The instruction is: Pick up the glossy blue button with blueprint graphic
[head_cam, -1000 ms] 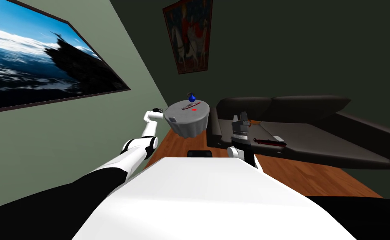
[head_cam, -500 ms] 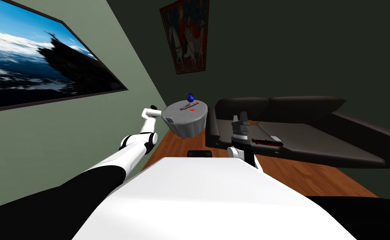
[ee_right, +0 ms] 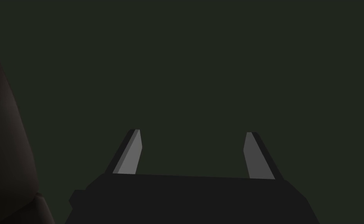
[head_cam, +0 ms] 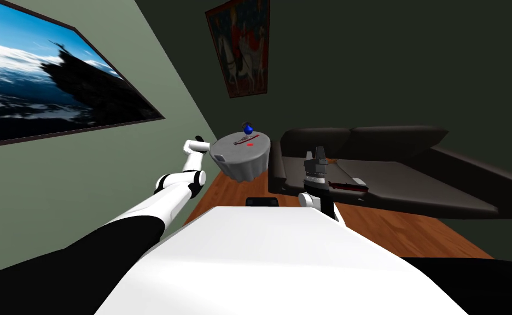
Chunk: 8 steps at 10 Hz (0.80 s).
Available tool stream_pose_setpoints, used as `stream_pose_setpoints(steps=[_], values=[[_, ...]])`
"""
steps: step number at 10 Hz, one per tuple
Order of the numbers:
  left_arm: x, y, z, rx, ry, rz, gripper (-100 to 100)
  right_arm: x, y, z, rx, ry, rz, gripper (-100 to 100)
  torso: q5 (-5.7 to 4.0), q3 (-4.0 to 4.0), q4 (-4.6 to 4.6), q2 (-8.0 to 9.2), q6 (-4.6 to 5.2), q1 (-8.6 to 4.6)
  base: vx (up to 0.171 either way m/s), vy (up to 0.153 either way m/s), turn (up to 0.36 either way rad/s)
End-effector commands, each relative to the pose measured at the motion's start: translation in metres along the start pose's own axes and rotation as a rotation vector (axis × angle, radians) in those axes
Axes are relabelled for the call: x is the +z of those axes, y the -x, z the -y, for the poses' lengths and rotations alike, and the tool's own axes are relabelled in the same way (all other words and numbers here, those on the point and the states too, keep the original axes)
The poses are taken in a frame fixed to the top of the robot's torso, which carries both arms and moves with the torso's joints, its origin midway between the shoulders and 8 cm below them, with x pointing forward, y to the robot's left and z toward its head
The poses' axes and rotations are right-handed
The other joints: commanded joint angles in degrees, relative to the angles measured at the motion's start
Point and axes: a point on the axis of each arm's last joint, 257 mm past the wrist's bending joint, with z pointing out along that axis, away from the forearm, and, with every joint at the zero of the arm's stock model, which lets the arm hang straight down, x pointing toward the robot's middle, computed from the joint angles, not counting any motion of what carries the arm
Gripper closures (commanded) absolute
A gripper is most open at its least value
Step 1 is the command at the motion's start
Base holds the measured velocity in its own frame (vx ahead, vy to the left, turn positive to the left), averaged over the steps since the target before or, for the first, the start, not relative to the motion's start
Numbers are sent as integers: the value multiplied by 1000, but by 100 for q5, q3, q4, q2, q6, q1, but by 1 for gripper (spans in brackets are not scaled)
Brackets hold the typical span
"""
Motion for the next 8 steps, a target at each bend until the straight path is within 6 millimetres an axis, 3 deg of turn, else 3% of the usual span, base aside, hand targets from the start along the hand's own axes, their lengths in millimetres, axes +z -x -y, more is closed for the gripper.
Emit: stream_pose_setpoints(steps=[1,2,8], values=[[1,-2,-13,2,58,-26,-100,0,0,0,0,0,0,0,0,0,0,0,0,0,14,-75,-15],[-3,8,-13,-2,84,-35,-100,0,0,0,0,0,0,0,0,0,-1,2,-1,0,14,-112,-30],[-7,-1,-51,-3,250,-132,-100,0,0,0,0,0,0,0,2,3,1,6,-1,8,3,-71,-22]])
